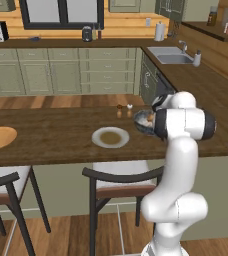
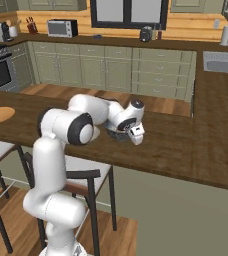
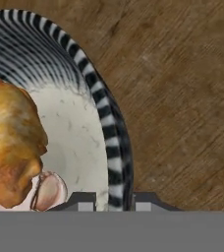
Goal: Pick the chicken drumstick and garlic from their plates and place them in the bowl. Then put the bowl in the fridge.
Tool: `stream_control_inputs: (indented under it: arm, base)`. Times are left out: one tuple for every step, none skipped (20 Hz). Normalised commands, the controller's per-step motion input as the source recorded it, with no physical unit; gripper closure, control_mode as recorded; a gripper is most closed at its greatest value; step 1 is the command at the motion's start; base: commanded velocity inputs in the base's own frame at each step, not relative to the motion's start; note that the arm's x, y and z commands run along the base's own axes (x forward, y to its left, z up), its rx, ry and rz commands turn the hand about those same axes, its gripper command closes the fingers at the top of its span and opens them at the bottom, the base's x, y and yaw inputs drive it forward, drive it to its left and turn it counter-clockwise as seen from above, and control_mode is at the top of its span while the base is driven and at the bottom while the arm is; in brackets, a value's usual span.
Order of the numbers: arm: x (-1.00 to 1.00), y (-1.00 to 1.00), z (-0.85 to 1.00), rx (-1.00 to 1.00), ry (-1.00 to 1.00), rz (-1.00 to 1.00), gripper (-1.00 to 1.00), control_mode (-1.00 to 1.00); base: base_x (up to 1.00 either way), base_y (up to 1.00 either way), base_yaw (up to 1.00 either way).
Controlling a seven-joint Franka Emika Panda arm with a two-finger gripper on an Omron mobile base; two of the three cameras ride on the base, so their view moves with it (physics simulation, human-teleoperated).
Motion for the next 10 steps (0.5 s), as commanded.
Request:
stream_control_inputs:
  arm:
    - [-1.0,-0.11,0.49,0.0,-0.13,-0.21,1.0,-1.0]
    - [-1.0,-0.24,0.59,0.0,-0.2,-0.12,1.0,-1.0]
    - [-1.0,-0.09,0.64,0.0,-0.2,-0.09,1.0,-1.0]
    - [-1.0,0.0,0.72,0.0,-0.2,-0.02,1.0,-1.0]
    - [-1.0,-0.09,0.74,0.0,-0.23,0.0,1.0,-1.0]
    - [-1.0,-0.01,0.8,0.0,-0.23,0.0,1.0,-1.0]
    - [-1.0,-0.01,0.75,0.0,-0.17,0.0,1.0,-1.0]
    - [-1.0,0.0,0.66,0.0,-0.05,0.0,1.0,-1.0]
    - [-1.0,0.0,0.71,0.0,0.0,0.0,1.0,-1.0]
    - [-1.0,0.0,0.76,0.0,0.0,0.0,1.0,-1.0]
  base:
    - [0.0,0.0,0.0]
    - [0.0,0.0,0.0]
    - [0.0,0.0,0.0]
    - [0.0,0.0,0.0]
    - [0.0,0.0,0.0]
    - [0.0,0.0,0.0]
    - [0.0,0.0,0.0]
    - [0.0,0.0,0.0]
    - [0.0,0.0,0.0]
    - [0.0,0.0,0.0]
